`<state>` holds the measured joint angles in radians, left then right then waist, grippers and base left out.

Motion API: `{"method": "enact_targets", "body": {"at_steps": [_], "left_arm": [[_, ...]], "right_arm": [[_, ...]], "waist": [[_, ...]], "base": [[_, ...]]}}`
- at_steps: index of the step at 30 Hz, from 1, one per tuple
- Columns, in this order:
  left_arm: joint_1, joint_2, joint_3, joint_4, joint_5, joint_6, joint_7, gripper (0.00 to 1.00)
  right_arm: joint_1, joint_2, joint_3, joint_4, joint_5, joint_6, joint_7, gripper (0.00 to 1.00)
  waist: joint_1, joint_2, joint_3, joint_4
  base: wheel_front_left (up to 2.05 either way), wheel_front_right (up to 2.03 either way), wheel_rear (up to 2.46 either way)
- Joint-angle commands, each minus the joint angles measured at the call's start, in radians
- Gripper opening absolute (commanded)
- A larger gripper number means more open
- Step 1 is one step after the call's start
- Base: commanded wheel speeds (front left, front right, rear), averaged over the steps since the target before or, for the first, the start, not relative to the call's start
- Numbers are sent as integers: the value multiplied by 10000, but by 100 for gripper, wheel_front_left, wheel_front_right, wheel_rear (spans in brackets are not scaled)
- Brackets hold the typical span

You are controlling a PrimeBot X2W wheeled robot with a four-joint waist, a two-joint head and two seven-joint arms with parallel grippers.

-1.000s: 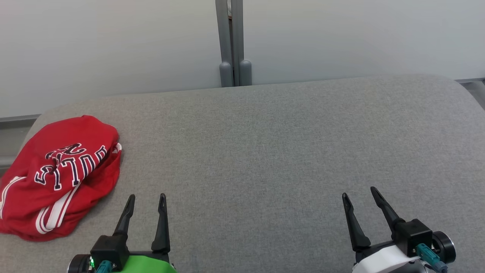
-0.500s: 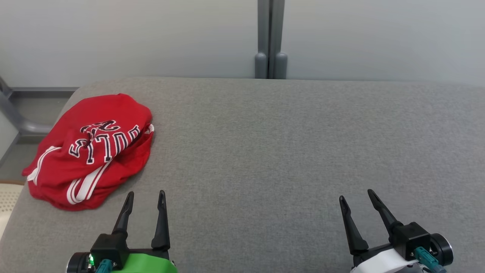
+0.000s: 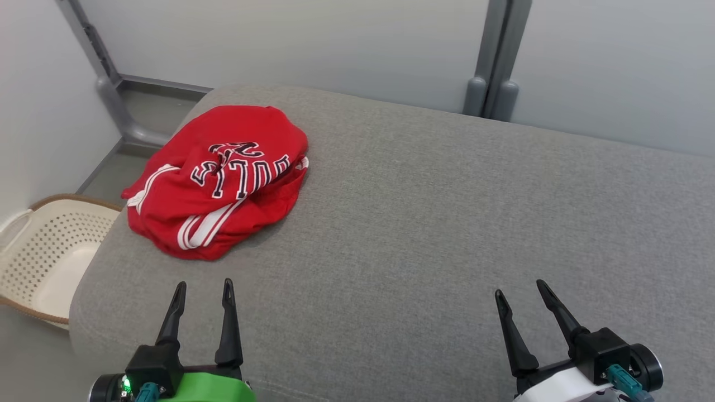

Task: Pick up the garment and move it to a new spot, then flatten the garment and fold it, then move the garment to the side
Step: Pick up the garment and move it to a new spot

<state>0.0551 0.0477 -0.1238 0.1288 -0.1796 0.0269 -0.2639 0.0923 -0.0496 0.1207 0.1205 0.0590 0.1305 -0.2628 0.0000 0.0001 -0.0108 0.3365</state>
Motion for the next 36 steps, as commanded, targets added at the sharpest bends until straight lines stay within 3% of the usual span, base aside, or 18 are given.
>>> {"method": "enact_targets", "body": {"at_steps": [1,10,22,30,36], "left_arm": [[122,48,44,-45,71,25,-7,100],[163,48,142,-104,97,76,-7,100],[91,48,238,-190,-66,167,-5,100],[-1225,45,638,-372,-317,33,-7,100],[-3440,41,1146,386,-554,-603,-5,100]], "right_arm": [[-23,-16,11,-27,56,6,-27,100],[23,-21,31,-2,105,6,-27,100],[60,-21,22,5,-119,6,-27,100],[-547,-404,-97,-305,-306,6,-27,100],[-1140,-1122,-45,-567,-404,6,-27,100]], "waist": [[0,-1,39,642],[0,-1,7,1246],[0,-1,249,1364],[0,-1,1667,1009],[0,-1,3151,790]], "base": [[0,0,0],[0,0,0],[0,0,0],[0,0,0],[0,0,0]]}}
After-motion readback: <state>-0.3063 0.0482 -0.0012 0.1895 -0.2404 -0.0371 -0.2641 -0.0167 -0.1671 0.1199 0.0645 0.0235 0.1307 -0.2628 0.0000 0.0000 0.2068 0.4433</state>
